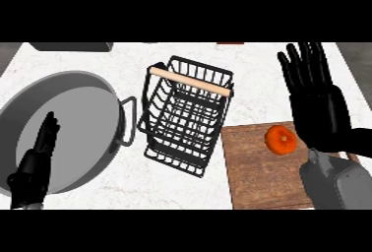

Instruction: Pick the lemon from the cutting board and place it in the tiered basket

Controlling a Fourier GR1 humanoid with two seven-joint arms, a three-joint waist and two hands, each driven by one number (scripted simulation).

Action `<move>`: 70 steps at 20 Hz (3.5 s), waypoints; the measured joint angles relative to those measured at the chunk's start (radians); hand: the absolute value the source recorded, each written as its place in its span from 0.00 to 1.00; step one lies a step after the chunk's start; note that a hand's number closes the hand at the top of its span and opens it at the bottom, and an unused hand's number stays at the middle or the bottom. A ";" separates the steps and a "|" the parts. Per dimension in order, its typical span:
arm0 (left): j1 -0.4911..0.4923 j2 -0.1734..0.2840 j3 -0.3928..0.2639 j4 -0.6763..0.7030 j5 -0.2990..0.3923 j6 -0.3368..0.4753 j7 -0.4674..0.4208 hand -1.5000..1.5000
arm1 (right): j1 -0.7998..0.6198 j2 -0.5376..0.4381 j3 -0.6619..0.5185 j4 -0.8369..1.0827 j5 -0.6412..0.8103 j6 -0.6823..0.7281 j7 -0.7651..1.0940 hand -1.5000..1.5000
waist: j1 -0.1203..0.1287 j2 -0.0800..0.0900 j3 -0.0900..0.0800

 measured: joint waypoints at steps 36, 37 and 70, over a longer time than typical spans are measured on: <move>-0.134 -0.034 0.022 0.000 0.195 -0.267 0.225 0.50 | 0.590 -0.593 0.182 -0.399 1.002 0.237 0.750 0.00 | -0.002 -0.036 0.009; -0.141 -0.042 0.023 0.003 0.192 -0.268 0.230 0.50 | 0.558 -0.568 0.203 -0.400 1.021 0.258 0.796 0.00 | -0.001 -0.035 0.009; -0.144 -0.186 0.184 0.003 0.037 -0.404 0.296 0.50 | 0.438 -0.243 0.127 0.124 1.361 0.261 0.649 1.00 | -0.006 -0.040 0.007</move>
